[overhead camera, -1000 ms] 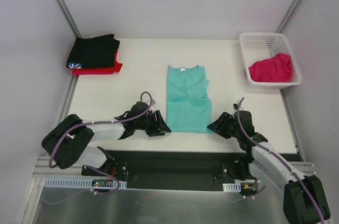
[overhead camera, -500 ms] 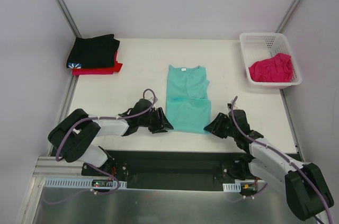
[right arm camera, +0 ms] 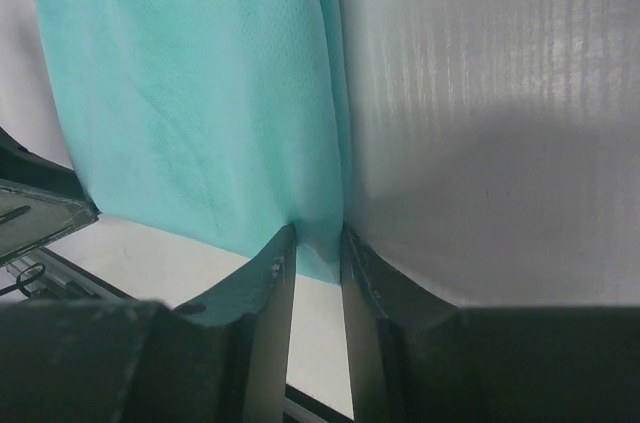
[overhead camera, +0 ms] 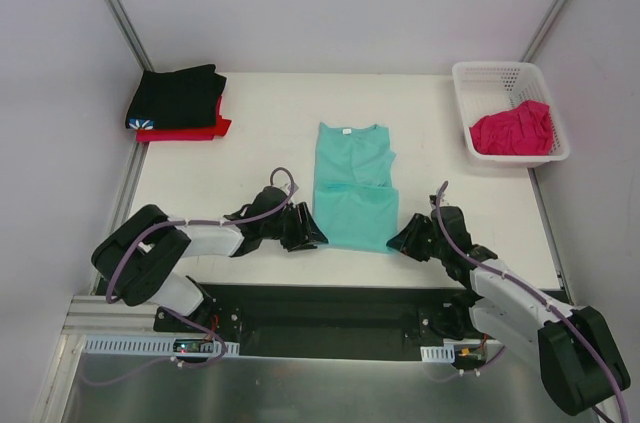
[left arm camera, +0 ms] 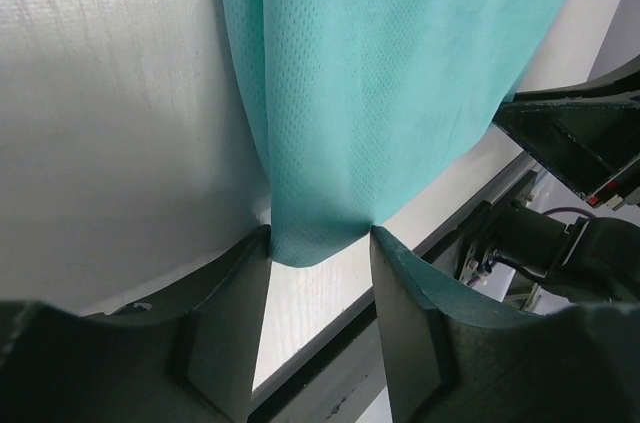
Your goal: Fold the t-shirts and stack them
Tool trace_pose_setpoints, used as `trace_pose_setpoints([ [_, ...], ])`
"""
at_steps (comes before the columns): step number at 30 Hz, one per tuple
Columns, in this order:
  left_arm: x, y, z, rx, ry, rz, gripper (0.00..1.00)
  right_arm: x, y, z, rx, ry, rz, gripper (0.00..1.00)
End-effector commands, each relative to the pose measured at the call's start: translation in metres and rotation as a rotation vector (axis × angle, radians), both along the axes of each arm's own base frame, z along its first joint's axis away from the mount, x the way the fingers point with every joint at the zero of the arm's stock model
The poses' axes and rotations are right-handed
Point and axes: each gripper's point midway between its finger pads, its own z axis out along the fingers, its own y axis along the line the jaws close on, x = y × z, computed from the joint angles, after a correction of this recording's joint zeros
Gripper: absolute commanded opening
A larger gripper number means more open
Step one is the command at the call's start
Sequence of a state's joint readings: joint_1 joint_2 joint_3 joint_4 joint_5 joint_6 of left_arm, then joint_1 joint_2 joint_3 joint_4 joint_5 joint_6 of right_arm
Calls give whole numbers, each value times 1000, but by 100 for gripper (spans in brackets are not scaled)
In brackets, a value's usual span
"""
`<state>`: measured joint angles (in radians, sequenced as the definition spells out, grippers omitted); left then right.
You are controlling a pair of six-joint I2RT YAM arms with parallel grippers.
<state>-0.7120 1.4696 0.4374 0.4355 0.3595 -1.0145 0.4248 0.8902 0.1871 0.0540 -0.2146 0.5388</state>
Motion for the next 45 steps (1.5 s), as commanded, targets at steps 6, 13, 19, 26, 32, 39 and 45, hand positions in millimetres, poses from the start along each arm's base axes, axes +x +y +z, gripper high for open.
trace_pose_setpoints([
  [6, 2, 20, -6, 101, -36, 25, 47, 5, -3, 5, -41, -11, -1, 27],
  [13, 6, 24, -11, 114, -35, 36, 41, 6, -3, 5, -46, -9, 1, 25],
  [19, 11, 19, -20, 102, -31, 34, 33, 5, -4, 1, -57, 5, 6, 24],
  [26, 10, 15, -32, 84, -3, 39, 25, 7, -2, 2, -62, 11, 15, 23],
  [32, 5, 19, -26, 93, 4, 33, 1, 4, -4, 6, -70, 26, 11, 12],
  [39, -1, 33, 0, 130, -27, 48, 1, -8, -11, 19, -76, 37, 3, 8],
  [45, -7, 37, 16, 122, -29, 68, 1, -23, -17, 31, -69, 32, -5, 7],
])
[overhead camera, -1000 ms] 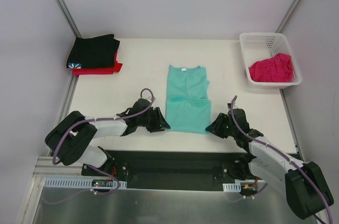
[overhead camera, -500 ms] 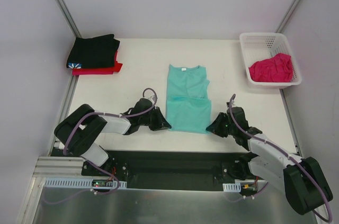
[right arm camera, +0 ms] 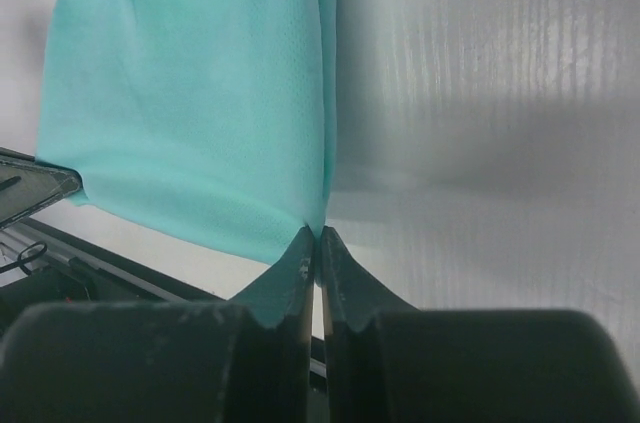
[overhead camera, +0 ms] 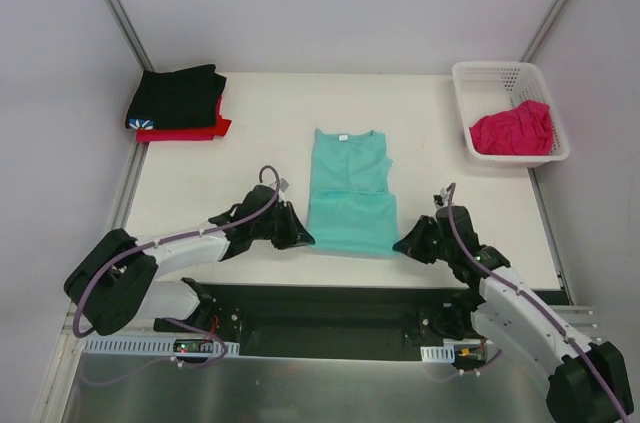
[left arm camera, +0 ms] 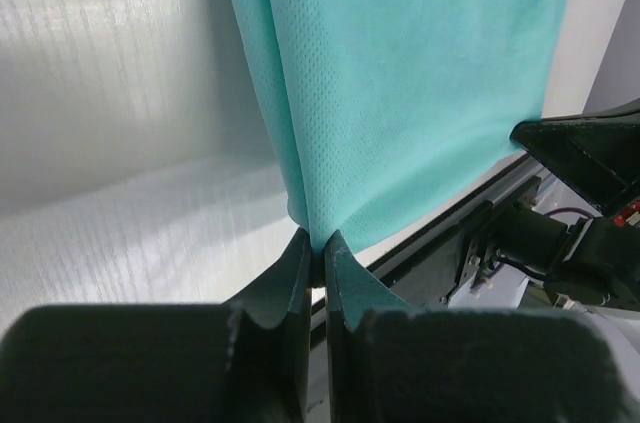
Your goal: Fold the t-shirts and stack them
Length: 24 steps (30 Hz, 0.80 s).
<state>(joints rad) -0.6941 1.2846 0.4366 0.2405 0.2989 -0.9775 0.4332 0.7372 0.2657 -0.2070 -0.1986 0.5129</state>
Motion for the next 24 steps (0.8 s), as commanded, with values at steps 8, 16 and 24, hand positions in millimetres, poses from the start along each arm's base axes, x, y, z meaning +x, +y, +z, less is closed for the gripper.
trace_pose_setpoints([
  [8, -1, 19, 26, 109, -15, 56, 1, -5, -12, 49, -42, -38, -17, 7],
  [16, 41, 2, 85, 139, -117, 57, 1, 37, 4, 81, -74, -77, 16, 7],
  [24, 89, 5, 98, 144, -120, 104, 0, 79, 17, 96, -111, -98, 47, 6],
])
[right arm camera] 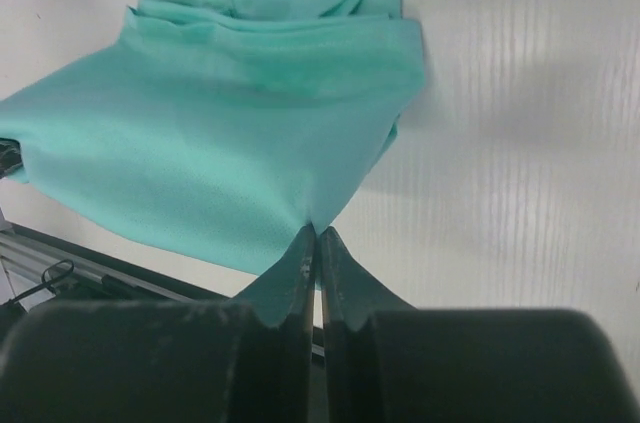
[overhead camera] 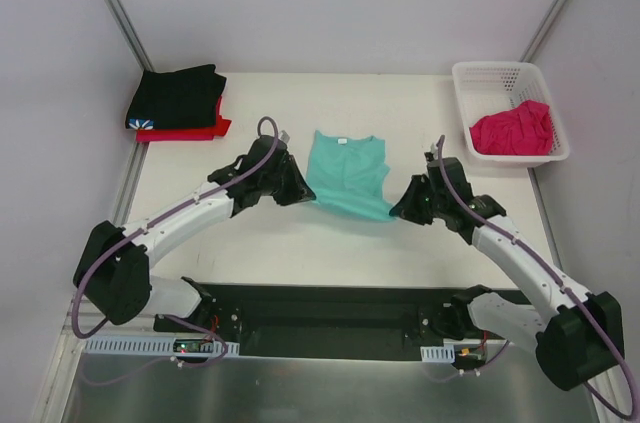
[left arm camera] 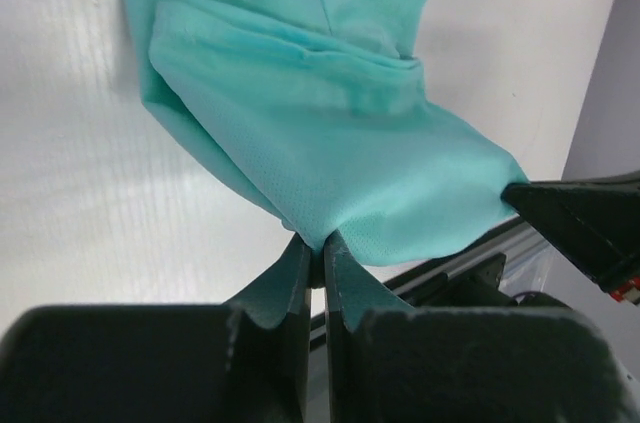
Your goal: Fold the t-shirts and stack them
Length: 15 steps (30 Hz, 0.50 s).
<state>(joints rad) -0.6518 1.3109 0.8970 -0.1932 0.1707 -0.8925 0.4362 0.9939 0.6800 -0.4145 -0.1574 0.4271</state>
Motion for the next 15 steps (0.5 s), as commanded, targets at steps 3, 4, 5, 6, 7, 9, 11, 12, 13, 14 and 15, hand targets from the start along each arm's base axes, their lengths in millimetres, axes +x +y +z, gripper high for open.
trace_pose_setpoints([
  [3, 37, 16, 7, 33, -11, 37, 0, 53, 8, 30, -13, -92, 11, 5],
  [4, 40, 16, 8, 29, -12, 33, 0, 58, 7, 31, -13, -95, 8, 5],
  [5, 48, 19, 9, 29, -15, 46, 0, 68, 8, 40, -5, -110, 7, 5],
  [6, 52, 20, 11, 27, -18, 50, 0, 72, 10, 36, -10, -91, 11, 5],
  [7, 56, 21, 12, 26, -21, 49, 0, 79, 9, 37, -14, -92, 9, 4],
  [9, 70, 21, 16, 22, -28, 50, 0, 94, 12, 41, -12, -92, 16, 4],
  [11, 82, 18, 19, 17, -26, 45, 0, 109, 13, 52, -7, -112, 15, 4],
  [12, 88, 20, 21, 14, -27, 51, 0, 114, 14, 52, -4, -108, 22, 4],
  [13, 93, 19, 22, 15, -30, 46, 0, 121, 12, 45, -9, -84, 14, 4],
  [14, 101, 17, 22, 11, -26, 41, 0, 125, 12, 43, -13, -75, 17, 4],
  [15, 106, 15, 22, 10, -23, 39, 0, 133, 15, 50, -3, -92, 21, 3],
])
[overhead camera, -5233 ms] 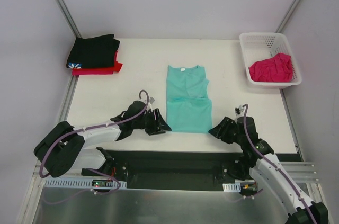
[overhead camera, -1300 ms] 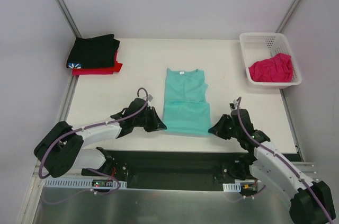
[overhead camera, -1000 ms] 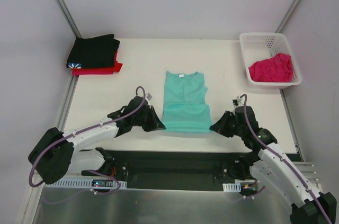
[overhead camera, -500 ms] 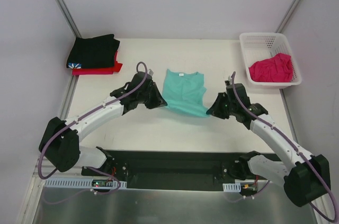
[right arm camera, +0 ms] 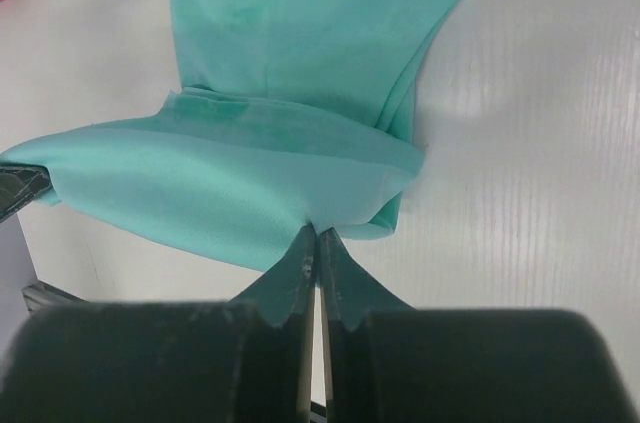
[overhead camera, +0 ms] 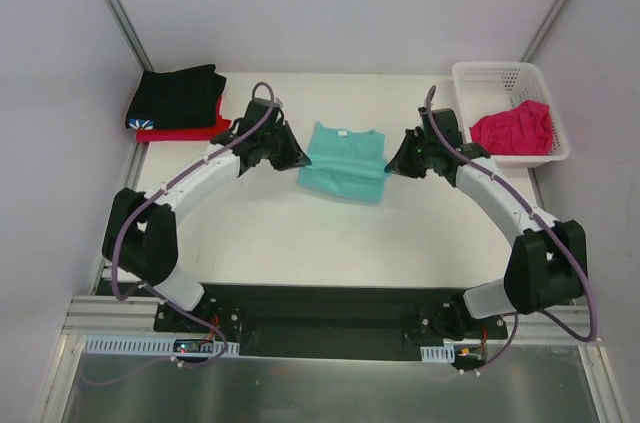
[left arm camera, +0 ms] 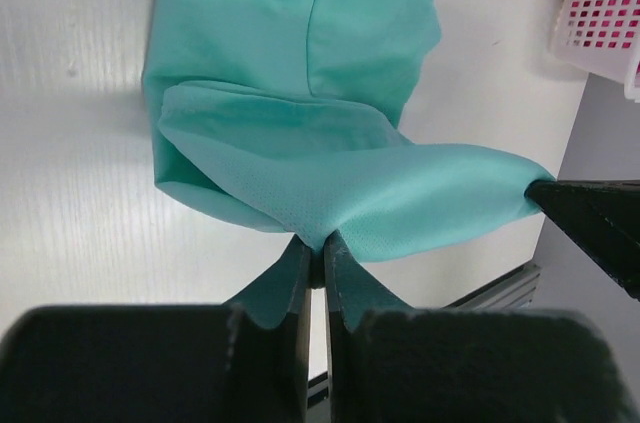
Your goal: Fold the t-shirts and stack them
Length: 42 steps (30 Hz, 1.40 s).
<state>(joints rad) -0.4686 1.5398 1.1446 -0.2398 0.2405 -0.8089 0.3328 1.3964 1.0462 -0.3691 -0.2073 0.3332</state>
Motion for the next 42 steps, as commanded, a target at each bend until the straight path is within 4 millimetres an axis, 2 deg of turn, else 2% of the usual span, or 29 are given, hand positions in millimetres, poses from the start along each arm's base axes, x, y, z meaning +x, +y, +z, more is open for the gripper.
trace_pose_setpoints([
  [1, 26, -2, 11, -5, -25, -33, 0, 35, 1, 10, 4, -34, 20, 3],
  [3, 39, -6, 9, -7, -18, -36, 0, 48, 2, 17, 13, -49, 22, 3],
  [4, 45, -5, 8, -10, -15, -32, 0, 54, 4, 8, 8, -26, 28, 3],
  [6, 58, -8, 4, -10, -10, -33, 0, 62, 5, 5, 7, -18, 35, 3],
  [7, 65, -7, -8, -3, 15, -29, 0, 71, 7, 9, 10, -30, 36, 3],
  [8, 74, -9, -1, -14, -3, -29, 0, 76, 7, -1, 9, -5, 36, 2],
  [10, 85, -10, -11, -17, 13, -34, 0, 90, 8, 4, 17, -22, 40, 2],
  [11, 98, -7, -3, -30, -7, -25, 0, 96, 9, -5, 18, 1, 45, 2],
  [13, 112, -6, -9, -35, -4, -26, 0, 107, 7, -8, 19, 4, 43, 2],
  [14, 126, -2, 1, -47, -33, -15, 0, 118, 9, 1, 33, -18, 52, 2],
  [15, 133, 0, 2, -53, -39, -13, 0, 125, 8, -8, 35, -3, 53, 2],
  [16, 139, 0, -4, -61, -27, -18, 0, 132, 7, -4, 39, -11, 55, 1],
  [17, 152, 3, 7, -74, -58, -12, 0, 142, 9, 6, 56, -36, 64, 1],
  [18, 157, 3, 10, -75, -72, -19, 0, 150, 7, 1, 58, -28, 60, 1],
  [19, 163, 4, 4, -75, -67, -19, 0, 153, 5, 2, 54, -28, 66, 1],
  [20, 172, 1, 16, -95, -99, -31, 0, 163, 6, 13, 63, -56, 73, 2],
  [22, 187, -2, 22, -115, -127, -50, 0, 172, 2, 8, 66, -42, 67, 2],
  [24, 191, -7, 25, -138, -135, -77, 0, 180, 2, 16, 89, -59, 77, 1],
  [27, 192, -7, 28, -138, -144, -82, 0, 177, 4, 22, 98, -64, 96, 1],
  [33, 174, -5, 29, -137, -128, -89, 0, 155, 6, 24, 117, -51, 115, 1],
  [34, 167, -3, 26, -132, -115, -88, 0, 146, 4, 15, 114, -27, 117, 1],
  [35, 163, -3, 26, -130, -114, -89, 0, 140, 6, 22, 117, -41, 125, 1],
  [36, 159, -3, 34, -133, -134, -92, 0, 134, 6, 21, 117, -38, 127, 1],
  [37, 150, -1, 22, -122, -102, -89, 0, 124, 5, 9, 116, -5, 127, 1],
  [38, 144, -2, 20, -120, -101, -93, 0, 116, 8, 15, 123, -14, 139, 1],
  [39, 139, -2, 30, -125, -124, -96, 0, 110, 8, 12, 122, -3, 138, 1],
  [40, 128, 1, 15, -109, -91, -89, 0, 104, 10, 9, 125, 9, 142, 1],
  [41, 121, 0, 12, -101, -87, -89, 0, 90, 12, -4, 120, 42, 148, 1],
  [42, 114, 1, 23, -105, -111, -89, 0, 84, 14, 2, 124, 28, 155, 1],
])
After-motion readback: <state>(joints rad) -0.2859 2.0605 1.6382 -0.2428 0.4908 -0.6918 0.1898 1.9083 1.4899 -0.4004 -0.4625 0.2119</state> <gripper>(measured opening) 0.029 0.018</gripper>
